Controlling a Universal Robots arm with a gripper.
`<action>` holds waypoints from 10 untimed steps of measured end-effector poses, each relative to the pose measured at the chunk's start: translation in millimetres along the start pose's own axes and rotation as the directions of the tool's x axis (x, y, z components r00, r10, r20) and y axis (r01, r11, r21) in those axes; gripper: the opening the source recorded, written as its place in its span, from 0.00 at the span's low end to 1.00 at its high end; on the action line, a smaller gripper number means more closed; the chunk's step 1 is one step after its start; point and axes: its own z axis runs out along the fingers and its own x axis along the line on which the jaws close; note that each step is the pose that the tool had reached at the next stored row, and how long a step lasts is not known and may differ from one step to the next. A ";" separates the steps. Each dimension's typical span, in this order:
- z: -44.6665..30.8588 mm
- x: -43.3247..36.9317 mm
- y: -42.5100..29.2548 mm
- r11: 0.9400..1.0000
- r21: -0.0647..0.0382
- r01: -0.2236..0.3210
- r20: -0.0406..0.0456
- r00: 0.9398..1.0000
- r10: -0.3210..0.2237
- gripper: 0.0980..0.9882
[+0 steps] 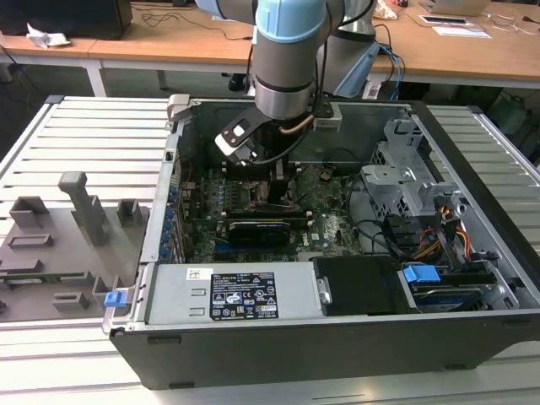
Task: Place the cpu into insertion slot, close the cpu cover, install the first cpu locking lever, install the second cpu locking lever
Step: 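Place the cpu into insertion slot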
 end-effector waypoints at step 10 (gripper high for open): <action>10.7 5.5 -1.1 1.000 0.000 0.000 0.000 1.000 0.000 0.48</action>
